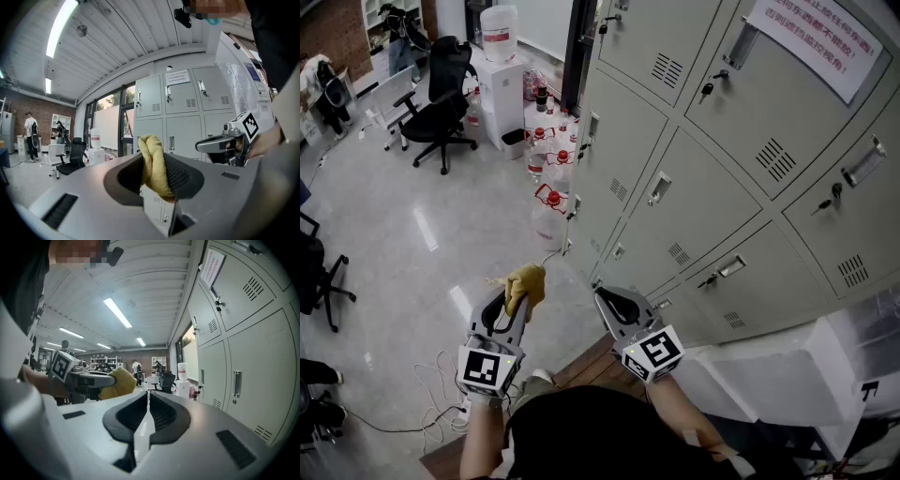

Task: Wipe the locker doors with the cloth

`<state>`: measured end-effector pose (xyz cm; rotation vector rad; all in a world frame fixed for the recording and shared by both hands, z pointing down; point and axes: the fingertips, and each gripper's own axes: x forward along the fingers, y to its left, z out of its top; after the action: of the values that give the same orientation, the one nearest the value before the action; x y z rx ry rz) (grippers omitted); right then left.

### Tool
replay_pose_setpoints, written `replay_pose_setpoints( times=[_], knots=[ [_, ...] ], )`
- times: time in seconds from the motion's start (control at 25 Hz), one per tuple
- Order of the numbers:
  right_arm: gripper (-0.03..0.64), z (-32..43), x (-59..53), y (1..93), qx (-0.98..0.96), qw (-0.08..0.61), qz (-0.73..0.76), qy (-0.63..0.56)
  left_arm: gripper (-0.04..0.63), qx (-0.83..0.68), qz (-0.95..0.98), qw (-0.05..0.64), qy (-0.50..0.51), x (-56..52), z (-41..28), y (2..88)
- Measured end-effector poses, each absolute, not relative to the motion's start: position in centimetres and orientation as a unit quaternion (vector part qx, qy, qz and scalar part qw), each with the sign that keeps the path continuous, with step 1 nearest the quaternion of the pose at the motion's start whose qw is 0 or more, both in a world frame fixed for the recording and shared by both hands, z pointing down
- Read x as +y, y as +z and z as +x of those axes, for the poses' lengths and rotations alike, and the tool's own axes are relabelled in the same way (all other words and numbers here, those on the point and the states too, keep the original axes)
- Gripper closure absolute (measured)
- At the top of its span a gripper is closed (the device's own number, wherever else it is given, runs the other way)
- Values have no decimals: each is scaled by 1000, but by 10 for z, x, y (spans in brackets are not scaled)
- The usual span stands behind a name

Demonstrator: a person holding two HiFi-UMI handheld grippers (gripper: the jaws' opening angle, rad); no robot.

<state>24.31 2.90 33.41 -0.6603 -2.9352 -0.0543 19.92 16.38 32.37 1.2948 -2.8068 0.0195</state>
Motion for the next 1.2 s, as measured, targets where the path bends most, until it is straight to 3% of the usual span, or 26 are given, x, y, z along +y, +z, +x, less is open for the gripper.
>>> replay_pose_setpoints(
  times=[0.8, 1.2],
  knots=[
    [586, 169, 120, 377, -969, 102, -224, 9, 479, -913, 404, 47, -8, 264, 121, 375],
    [586, 58, 82, 415, -970, 93, -222, 41, 479, -920, 388, 60, 10, 246, 28, 407]
  ],
)
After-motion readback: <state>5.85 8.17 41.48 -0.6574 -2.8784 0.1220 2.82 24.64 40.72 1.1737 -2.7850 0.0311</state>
